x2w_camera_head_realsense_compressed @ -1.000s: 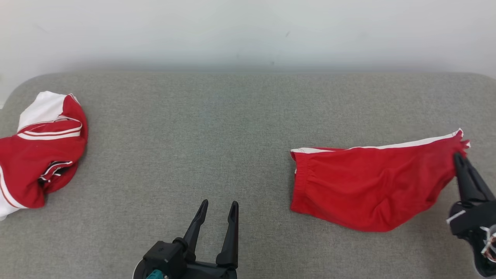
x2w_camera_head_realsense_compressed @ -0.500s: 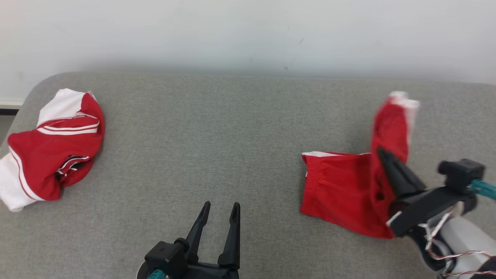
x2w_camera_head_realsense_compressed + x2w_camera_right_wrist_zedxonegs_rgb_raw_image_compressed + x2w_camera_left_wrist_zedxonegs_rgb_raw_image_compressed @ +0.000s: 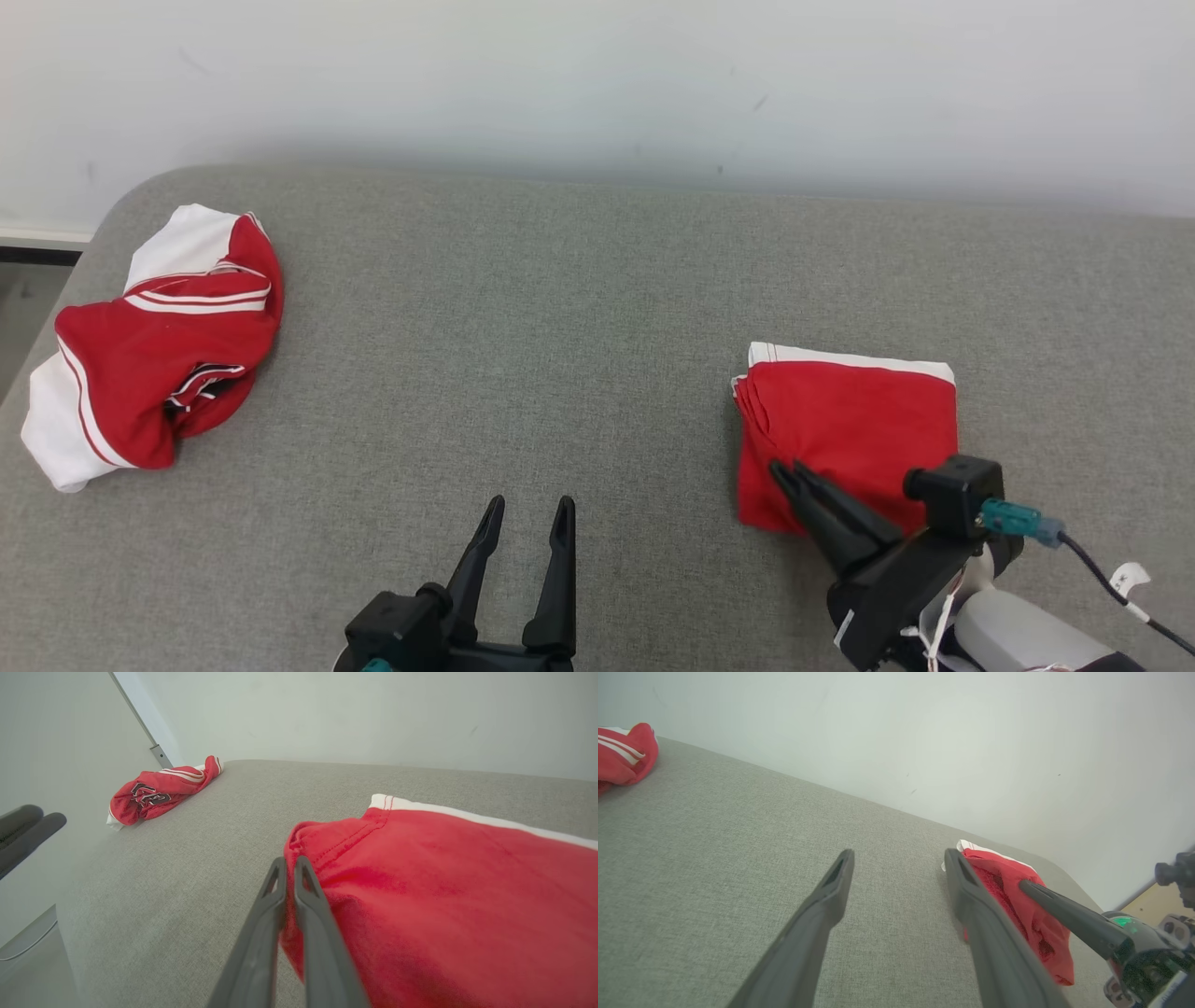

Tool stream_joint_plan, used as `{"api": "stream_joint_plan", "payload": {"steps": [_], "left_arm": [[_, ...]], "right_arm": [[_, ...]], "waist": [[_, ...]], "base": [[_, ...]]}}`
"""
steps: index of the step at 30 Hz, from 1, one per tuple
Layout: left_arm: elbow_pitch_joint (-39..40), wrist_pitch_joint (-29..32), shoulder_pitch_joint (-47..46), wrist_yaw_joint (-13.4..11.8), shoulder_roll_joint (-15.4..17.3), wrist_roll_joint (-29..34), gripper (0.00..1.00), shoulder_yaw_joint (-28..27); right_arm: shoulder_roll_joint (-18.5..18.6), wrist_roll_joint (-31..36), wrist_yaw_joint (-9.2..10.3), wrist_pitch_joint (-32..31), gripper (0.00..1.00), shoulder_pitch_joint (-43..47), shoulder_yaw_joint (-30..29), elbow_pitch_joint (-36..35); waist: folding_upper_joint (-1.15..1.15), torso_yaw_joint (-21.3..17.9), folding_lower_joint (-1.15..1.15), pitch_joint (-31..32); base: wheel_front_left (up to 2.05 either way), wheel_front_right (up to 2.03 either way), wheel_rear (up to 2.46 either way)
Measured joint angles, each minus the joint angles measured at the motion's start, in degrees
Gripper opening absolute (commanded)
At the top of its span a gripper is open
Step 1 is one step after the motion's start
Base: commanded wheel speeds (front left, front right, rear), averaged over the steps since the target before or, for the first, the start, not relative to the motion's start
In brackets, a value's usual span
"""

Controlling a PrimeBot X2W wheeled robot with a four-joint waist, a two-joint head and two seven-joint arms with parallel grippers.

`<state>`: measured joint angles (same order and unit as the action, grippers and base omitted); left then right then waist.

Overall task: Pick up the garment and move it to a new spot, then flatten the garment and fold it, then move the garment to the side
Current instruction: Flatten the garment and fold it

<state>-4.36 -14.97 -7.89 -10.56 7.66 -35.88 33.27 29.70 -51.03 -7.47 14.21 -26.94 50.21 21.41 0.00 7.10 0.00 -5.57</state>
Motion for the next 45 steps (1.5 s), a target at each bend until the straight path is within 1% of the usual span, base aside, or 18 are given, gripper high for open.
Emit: {"api": "stream_joint_plan", "payload": {"steps": [2,3,4,9,12,16,21,25,28,29,33,39,42,45], "left_arm": [[-0.2,0.0,0.5,0.1,-0.1,0.0,1.0,-0.2],[-0.3,0.0,0.7,0.4,-0.2,0.1,1.0,-0.2],[-0.4,0.0,0.8,0.5,-0.2,0.1,1.0,-0.3],[-0.5,0.0,1.2,0.5,-0.2,0.1,1.0,-0.9],[-0.6,0.0,2.0,0.5,-0.2,0.2,1.0,-1.3],[-0.6,0.0,2.9,0.5,-0.2,0.4,1.0,-2.1],[0.2,0.0,4.5,-0.1,-0.2,2.3,1.0,-4.4],[1.1,0.0,6.0,-0.6,-0.3,4.9,1.0,-6.9],[1.7,-0.1,7.0,-0.5,-0.6,6.3,1.0,-8.4],[1.8,-0.1,7.6,0.0,-0.7,7.7,1.0,-9.2],[1.9,-0.1,8.4,0.5,-0.9,10.7,1.0,-10.3],[3.4,-0.1,10.7,1.0,-1.9,15.1,1.0,-13.4],[4.0,-0.1,11.9,1.5,-2.0,18.4,1.0,-14.3],[4.4,-0.1,13.6,2.2,-2.5,19.4,1.0,-15.6]], "right_arm": [[-0.4,0.0,0.0,0.0,0.33,0.1,1.1,1.1],[-0.6,0.2,0.0,0.0,0.71,0.2,1.8,1.6],[-0.9,0.2,0.0,0.0,1.0,0.5,2.3,1.9],[-2.1,-0.4,0.0,0.3,1.0,2.6,4.5,1.0],[-2.3,-0.9,0.0,0.5,1.0,4.5,5.7,-1.1],[-1.9,-0.7,0.0,0.8,1.0,7.0,4.6,-3.2],[-2.3,3.3,0.0,0.9,1.0,10.7,-3.4,-6.2],[-3.3,8.6,0.0,0.9,1.0,13.5,-10.5,-7.7],[-4.3,11.9,0.0,0.9,1.0,15.5,-15.4,-8.0],[-5.0,13.5,0.0,0.9,1.0,16.9,-18.6,-8.2],[-6.1,16.9,0.0,0.9,1.0,19.3,-24.6,-9.1],[-8.9,21.3,0.0,0.9,1.0,24.0,-33.6,-11.1],[-9.9,22.6,0.0,0.9,1.0,26.4,-35.7,-11.8],[-10.7,23.2,0.0,0.9,1.0,28.5,-37.5,-12.0]], "waist": [[0.0,-0.1,0.0,0.3],[0.0,-0.1,0.0,0.4],[0.0,-0.2,0.0,0.6],[0.0,-0.7,0.0,1.3],[0.0,-1.5,0.0,1.8],[0.0,-2.8,0.0,2.5],[0.0,-5.2,0.0,3.8],[-0.01,-7.5,-0.01,4.7],[0.0,-9.3,0.0,5.3],[0.0,-10.5,-0.01,5.7],[-0.01,-12.3,0.0,6.5],[-0.01,-13.5,0.0,7.5],[0.0,-13.5,0.0,7.8],[0.0,-13.2,0.0,7.9]], "base": [[0.0,0.0,0.0],[0.0,0.0,0.0],[0.0,0.0,0.0],[0.0,0.0,0.0],[0.0,0.0,0.0],[0.0,0.0,0.0],[0.0,0.0,0.0],[0.0,0.0,0.0],[0.0,0.0,0.0],[0.0,0.0,0.0],[0.0,0.0,0.0],[0.0,0.0,0.0],[0.0,0.0,0.0],[0.0,0.0,0.0]]}}
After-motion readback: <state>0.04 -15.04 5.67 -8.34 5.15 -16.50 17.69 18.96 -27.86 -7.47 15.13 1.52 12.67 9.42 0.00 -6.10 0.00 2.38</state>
